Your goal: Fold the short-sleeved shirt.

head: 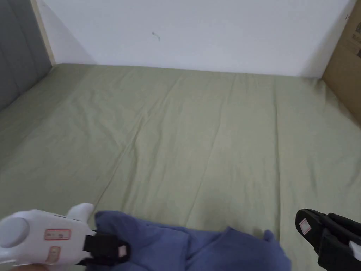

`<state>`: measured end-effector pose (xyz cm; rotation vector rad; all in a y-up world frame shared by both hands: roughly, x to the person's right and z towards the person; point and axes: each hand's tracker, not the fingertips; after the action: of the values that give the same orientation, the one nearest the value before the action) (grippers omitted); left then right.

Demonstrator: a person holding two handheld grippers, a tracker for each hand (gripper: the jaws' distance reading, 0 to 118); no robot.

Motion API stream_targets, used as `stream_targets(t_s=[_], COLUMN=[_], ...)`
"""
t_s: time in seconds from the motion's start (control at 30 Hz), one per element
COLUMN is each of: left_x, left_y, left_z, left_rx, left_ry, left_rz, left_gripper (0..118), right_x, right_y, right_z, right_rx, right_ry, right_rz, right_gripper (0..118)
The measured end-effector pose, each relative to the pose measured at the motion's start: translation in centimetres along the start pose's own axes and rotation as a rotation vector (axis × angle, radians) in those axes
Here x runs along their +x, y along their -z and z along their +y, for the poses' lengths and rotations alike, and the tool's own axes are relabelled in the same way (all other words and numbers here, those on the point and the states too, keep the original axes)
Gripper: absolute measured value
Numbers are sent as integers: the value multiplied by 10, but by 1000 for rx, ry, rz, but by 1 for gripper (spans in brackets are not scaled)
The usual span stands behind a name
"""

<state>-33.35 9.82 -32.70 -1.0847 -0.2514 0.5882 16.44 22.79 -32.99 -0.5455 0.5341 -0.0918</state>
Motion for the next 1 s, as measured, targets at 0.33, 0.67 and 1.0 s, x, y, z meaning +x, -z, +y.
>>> stream_targets(t_s=[0.33,0.67,1.0], left_x=[136,188,222], left_y=[25,130,119], left_z=[16,1,-18], left_rx=[-63,-212,-66], left_ry=[89,55,343], left_rz=[51,-79,-22], left_gripper=[12,108,1], right_x=[33,73,81], right_y=[-31,-59,-57], right_z=[-11,-15,-21], right_rx=[52,72,96], right_ry=[95,172,209], right_rz=[-2,-78,-88], right_gripper=[2,2,2])
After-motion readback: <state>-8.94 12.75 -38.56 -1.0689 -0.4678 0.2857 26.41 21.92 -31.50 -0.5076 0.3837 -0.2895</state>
